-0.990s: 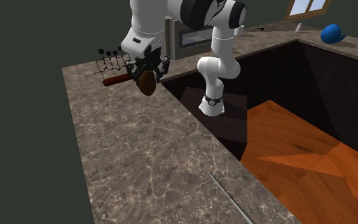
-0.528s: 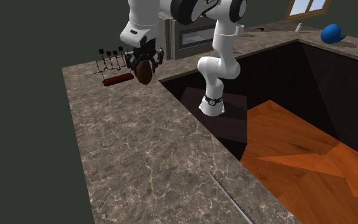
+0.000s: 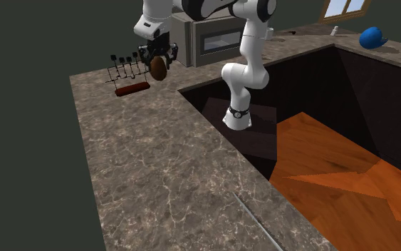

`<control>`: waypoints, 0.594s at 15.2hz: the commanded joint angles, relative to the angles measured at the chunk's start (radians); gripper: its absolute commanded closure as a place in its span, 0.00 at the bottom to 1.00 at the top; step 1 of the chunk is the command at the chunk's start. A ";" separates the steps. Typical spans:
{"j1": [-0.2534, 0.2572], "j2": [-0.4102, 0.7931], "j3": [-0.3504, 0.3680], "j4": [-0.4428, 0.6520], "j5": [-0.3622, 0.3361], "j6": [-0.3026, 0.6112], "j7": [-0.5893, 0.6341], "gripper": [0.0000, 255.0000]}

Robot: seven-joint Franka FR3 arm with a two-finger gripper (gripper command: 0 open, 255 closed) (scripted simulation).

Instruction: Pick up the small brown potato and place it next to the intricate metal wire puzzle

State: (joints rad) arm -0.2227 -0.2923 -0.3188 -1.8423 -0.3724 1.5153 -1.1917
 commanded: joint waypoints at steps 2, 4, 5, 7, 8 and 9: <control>-0.027 -0.052 -0.038 -0.048 -0.030 0.018 -0.057 1.00; -0.044 -0.082 -0.063 -0.072 -0.050 0.027 -0.094 1.00; -0.053 -0.096 -0.076 -0.082 -0.059 0.031 -0.113 1.00; -0.071 -0.121 -0.104 -0.099 -0.079 0.040 -0.152 1.00; -0.079 -0.132 -0.118 -0.105 -0.089 0.045 -0.172 1.00; -0.088 -0.142 -0.133 -0.111 -0.098 0.050 -0.193 1.00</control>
State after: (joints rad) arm -0.3025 -0.4309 -0.4341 -1.9508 -0.4624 1.5567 -1.3616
